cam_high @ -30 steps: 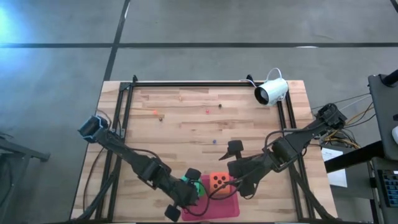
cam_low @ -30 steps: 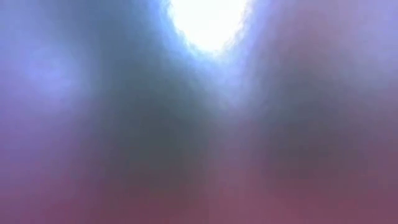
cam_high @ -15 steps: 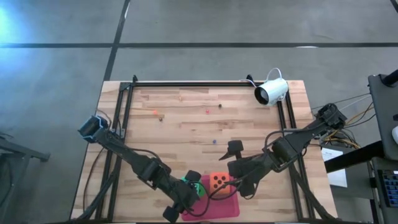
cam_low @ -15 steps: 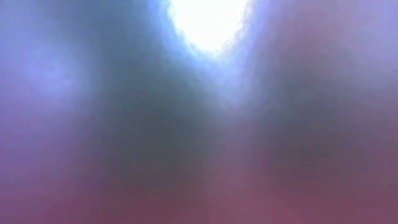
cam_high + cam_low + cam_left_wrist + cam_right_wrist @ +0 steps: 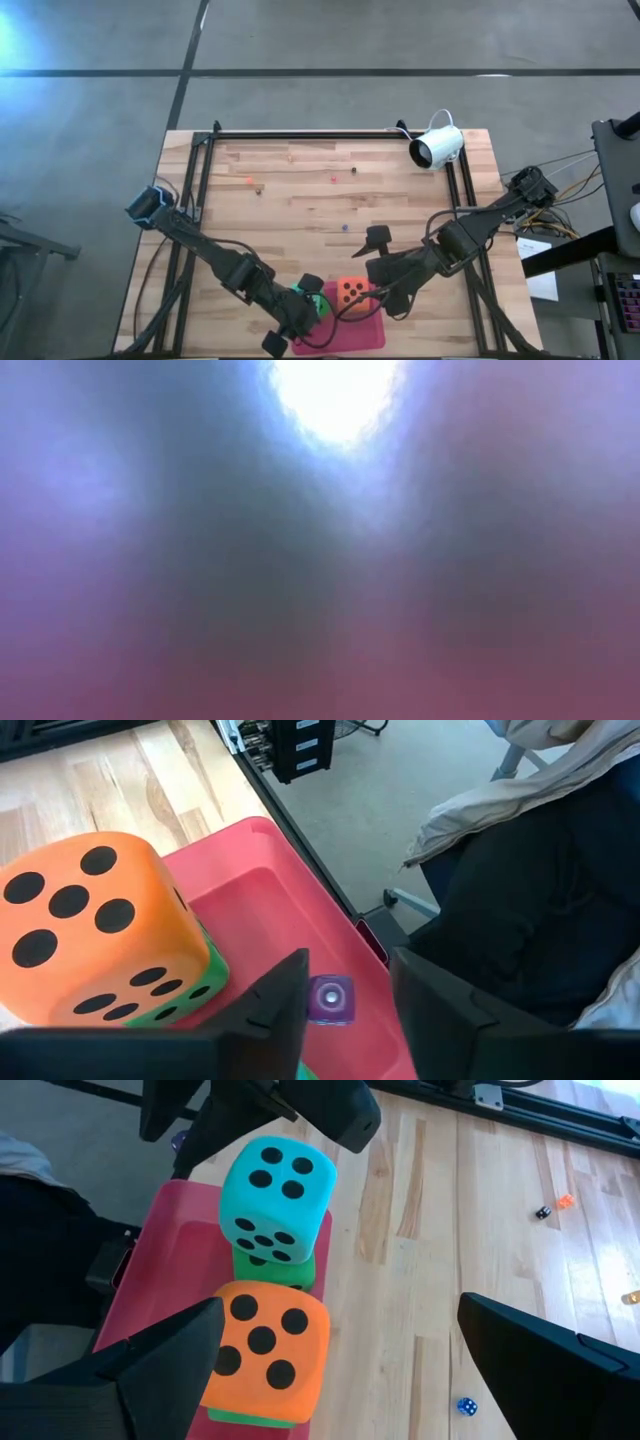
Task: Pick & Place Dice
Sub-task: Put the purple dice into the pink bin
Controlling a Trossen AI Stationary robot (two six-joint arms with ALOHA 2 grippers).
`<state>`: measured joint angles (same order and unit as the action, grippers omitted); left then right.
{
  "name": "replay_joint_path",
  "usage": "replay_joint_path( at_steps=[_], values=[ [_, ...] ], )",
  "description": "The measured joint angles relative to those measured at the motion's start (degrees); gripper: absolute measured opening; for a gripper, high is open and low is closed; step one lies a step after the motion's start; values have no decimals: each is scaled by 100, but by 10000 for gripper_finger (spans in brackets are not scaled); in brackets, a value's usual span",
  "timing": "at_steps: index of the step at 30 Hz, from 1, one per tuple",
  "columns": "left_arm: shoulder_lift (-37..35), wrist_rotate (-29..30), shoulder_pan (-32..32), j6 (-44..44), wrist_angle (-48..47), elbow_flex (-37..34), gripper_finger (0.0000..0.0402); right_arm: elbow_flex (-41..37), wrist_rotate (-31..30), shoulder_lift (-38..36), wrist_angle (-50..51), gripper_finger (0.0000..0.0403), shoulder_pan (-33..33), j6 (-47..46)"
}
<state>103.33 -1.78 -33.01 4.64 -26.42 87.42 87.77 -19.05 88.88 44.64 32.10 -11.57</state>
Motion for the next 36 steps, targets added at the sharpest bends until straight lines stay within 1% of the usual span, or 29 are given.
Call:
replay_joint_path(
  at_steps=[4, 8, 13, 23, 30, 36],
  values=[
    [0, 0, 9, 0, 0, 0, 116, 0, 0, 0, 0, 400, 2, 2],
    [0, 2, 11, -16, 0, 0, 117, -2, 2, 13, 0, 400, 4, 43],
    [0, 2, 11, -39, 0, 0, 146, 0, 149, 20, -4, 400, 26, 128],
    [2, 4, 20, -37, -68, -46, 218, 0, 151, 20, -25, 400, 68, 128],
    [2, 26, 53, -35, -58, -84, 244, 0, 151, 20, -39, 400, 68, 122],
    [4, 26, 69, -20, 470, -474, 258, 0, 149, 22, -42, 400, 68, 111]
  ],
)
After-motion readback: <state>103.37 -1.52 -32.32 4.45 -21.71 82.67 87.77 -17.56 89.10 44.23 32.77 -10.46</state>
